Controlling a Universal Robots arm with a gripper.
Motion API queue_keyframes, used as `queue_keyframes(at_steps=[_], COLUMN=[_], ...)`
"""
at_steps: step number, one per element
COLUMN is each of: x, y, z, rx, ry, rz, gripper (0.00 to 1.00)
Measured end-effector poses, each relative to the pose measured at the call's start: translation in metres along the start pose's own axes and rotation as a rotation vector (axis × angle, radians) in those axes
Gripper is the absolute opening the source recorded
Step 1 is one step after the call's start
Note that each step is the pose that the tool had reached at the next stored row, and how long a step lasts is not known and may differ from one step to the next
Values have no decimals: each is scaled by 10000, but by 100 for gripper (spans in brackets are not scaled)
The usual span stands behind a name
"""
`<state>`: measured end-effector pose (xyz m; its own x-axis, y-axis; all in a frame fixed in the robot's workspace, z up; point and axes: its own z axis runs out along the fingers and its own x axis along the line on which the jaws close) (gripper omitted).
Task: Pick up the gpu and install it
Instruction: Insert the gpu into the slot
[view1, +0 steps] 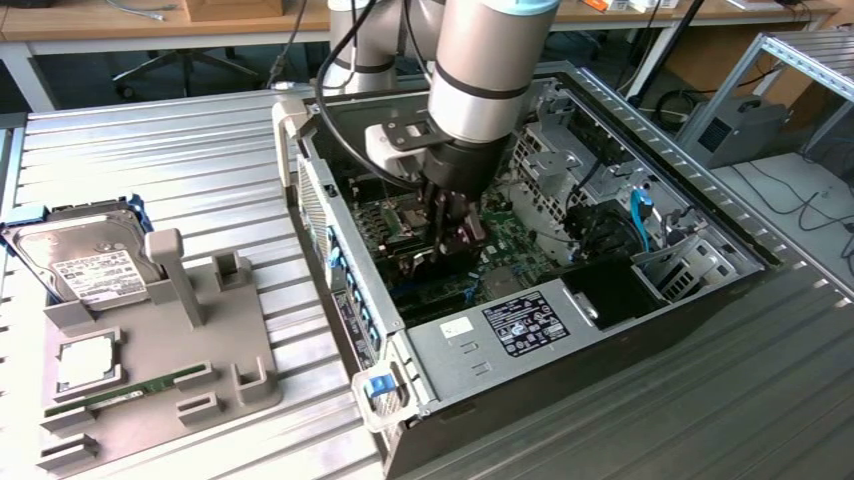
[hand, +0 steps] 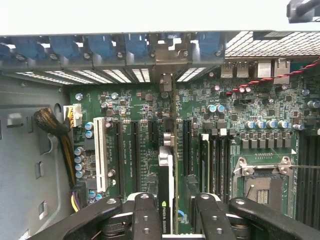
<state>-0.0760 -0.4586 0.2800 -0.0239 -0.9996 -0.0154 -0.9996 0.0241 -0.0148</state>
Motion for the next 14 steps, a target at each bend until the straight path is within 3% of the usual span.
queue_keyframes(at_steps=[14], x=[-12], y=[3], z=[49], rx=[0], ry=[0], rz=[1], gripper=[35])
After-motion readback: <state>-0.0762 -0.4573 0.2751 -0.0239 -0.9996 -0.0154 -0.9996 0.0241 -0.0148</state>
